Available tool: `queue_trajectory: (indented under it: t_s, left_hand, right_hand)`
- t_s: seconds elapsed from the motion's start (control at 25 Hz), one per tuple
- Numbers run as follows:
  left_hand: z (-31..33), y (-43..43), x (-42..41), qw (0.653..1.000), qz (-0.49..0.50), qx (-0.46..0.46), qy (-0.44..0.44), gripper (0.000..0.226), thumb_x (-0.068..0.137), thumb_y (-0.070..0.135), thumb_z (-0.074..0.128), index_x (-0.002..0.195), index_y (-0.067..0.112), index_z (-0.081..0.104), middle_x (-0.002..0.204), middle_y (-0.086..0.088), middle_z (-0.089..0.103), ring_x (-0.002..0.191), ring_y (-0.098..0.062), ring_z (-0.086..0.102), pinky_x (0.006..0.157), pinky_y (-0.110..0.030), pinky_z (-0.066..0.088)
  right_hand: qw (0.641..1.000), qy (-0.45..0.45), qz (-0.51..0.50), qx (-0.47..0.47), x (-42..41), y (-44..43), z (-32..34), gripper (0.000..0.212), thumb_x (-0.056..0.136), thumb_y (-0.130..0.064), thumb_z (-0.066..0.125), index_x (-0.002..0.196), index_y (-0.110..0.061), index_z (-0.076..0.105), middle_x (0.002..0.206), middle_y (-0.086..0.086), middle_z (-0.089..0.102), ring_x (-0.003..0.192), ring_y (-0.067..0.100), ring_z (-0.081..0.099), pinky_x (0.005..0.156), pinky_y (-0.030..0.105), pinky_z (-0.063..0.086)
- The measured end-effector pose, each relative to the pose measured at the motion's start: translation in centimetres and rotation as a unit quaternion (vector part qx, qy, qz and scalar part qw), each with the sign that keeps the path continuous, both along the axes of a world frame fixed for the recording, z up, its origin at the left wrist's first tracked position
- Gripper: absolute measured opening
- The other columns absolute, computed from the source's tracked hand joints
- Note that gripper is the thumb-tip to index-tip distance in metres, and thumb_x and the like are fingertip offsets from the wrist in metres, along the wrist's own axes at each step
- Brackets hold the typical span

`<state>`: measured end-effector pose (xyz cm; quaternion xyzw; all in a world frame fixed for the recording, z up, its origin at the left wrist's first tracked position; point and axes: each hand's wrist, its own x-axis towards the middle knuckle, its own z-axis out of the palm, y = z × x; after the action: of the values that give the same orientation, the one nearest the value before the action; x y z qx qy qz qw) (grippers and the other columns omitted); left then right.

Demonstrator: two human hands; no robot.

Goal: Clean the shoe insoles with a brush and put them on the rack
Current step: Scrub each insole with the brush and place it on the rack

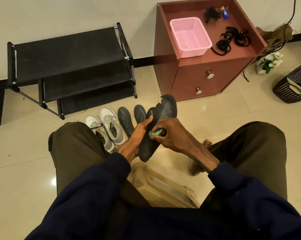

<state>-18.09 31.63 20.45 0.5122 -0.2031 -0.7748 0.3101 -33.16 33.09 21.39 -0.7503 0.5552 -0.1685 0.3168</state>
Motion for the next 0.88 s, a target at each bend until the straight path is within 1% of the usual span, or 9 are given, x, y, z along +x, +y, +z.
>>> queue_trajectory:
  t_s: [0.12, 0.2, 0.28, 0.4, 0.6, 0.68, 0.76, 0.8, 0.88]
  left_hand:
    - [-0.2, 0.0, -0.1, 1.000, 0.007, 0.008, 0.026, 0.035, 0.104, 0.040, 0.052, 0.115, 0.011, 0.068, 0.101, -0.013, 0.076, 0.083, -0.024, 0.075, 0.076, -0.036, 0.063]
    - [-0.3, 0.1, -0.4, 0.999, 0.008, 0.015, 0.033, 0.036, 0.104, 0.040, 0.052, 0.116, 0.010, 0.068, 0.102, -0.014, 0.077, 0.086, -0.027, 0.075, 0.083, -0.042, 0.061]
    - [-0.5, 0.1, -0.5, 1.000, -0.002, 0.010, 0.024, 0.038, 0.103, 0.043, 0.053, 0.116, 0.012, 0.069, 0.105, -0.014, 0.076, 0.090, -0.027, 0.074, 0.089, -0.044, 0.058]
    - [-0.8, -0.1, -0.3, 1.000, 0.011, 0.017, 0.019, 0.038, 0.102, 0.044, 0.054, 0.113, 0.012, 0.071, 0.101, -0.012, 0.076, 0.087, -0.024, 0.075, 0.080, -0.036, 0.061]
    - [-0.9, 0.0, -0.8, 0.999, 0.009, 0.027, 0.039, 0.043, 0.102, 0.043, 0.055, 0.127, 0.009, 0.065, 0.107, -0.015, 0.076, 0.093, -0.030, 0.074, 0.089, -0.047, 0.060]
    - [-0.8, 0.1, -0.9, 0.998, 0.001, 0.047, 0.047, 0.044, 0.102, 0.045, 0.055, 0.127, 0.010, 0.065, 0.106, -0.015, 0.076, 0.089, -0.029, 0.075, 0.084, -0.047, 0.061]
    - [-1.1, -0.1, -0.7, 0.998, 0.005, 0.041, 0.040, 0.044, 0.101, 0.047, 0.055, 0.123, 0.010, 0.067, 0.105, -0.014, 0.075, 0.089, -0.027, 0.075, 0.084, -0.042, 0.061]
    - [-1.2, -0.2, -0.6, 0.998, 0.009, 0.037, 0.045, 0.045, 0.101, 0.047, 0.055, 0.124, 0.010, 0.067, 0.106, -0.014, 0.074, 0.091, -0.026, 0.074, 0.087, -0.042, 0.060]
    - [-1.3, -0.2, -0.7, 0.997, 0.008, 0.039, 0.065, 0.046, 0.103, 0.046, 0.053, 0.127, 0.009, 0.065, 0.110, -0.015, 0.074, 0.095, -0.028, 0.073, 0.097, -0.048, 0.055]
  right_hand:
    - [0.989, 0.092, -0.083, -0.086, -1.3, -1.0, -0.9, 0.022, 0.087, -0.033, 0.079, 0.103, -0.017, 0.078, 0.101, 0.001, 0.071, 0.091, 0.011, 0.052, 0.073, 0.023, 0.041]
    - [0.975, 0.119, -0.153, -0.105, -2.4, -1.4, -1.0, 0.023, 0.087, -0.033, 0.080, 0.102, -0.016, 0.077, 0.100, 0.002, 0.070, 0.091, 0.014, 0.052, 0.074, 0.028, 0.046]
    - [0.989, 0.057, -0.111, -0.078, -1.7, -0.8, -0.9, 0.021, 0.086, -0.028, 0.081, 0.102, -0.015, 0.078, 0.100, 0.002, 0.071, 0.089, 0.011, 0.052, 0.076, 0.030, 0.052]
    - [1.000, -0.021, 0.002, -0.020, 0.2, 0.6, 0.1, 0.020, 0.087, -0.024, 0.081, 0.105, -0.016, 0.079, 0.101, -0.001, 0.072, 0.090, 0.009, 0.058, 0.078, 0.023, 0.053]
    - [0.976, 0.120, -0.144, -0.107, -2.4, -1.3, -0.7, 0.022, 0.086, -0.029, 0.081, 0.101, -0.013, 0.077, 0.099, 0.004, 0.071, 0.093, 0.018, 0.055, 0.076, 0.036, 0.053]
    - [0.989, 0.066, -0.109, -0.080, -1.8, -0.8, -0.7, 0.020, 0.086, -0.025, 0.081, 0.102, -0.013, 0.077, 0.100, 0.004, 0.070, 0.093, 0.016, 0.056, 0.078, 0.032, 0.054]
    - [1.000, -0.010, -0.020, -0.015, -0.3, 0.3, -0.1, 0.017, 0.087, -0.022, 0.080, 0.102, -0.014, 0.078, 0.100, 0.001, 0.071, 0.089, 0.010, 0.058, 0.075, 0.021, 0.051]
    - [1.000, -0.014, 0.006, -0.009, 0.0, 0.5, 0.2, 0.017, 0.088, -0.023, 0.079, 0.103, -0.015, 0.079, 0.100, -0.001, 0.071, 0.088, 0.009, 0.058, 0.073, 0.018, 0.049]
    - [0.996, 0.065, -0.016, -0.064, -0.7, -0.2, -0.1, 0.018, 0.088, -0.028, 0.079, 0.102, -0.017, 0.080, 0.100, -0.001, 0.072, 0.091, 0.013, 0.055, 0.073, 0.027, 0.049]
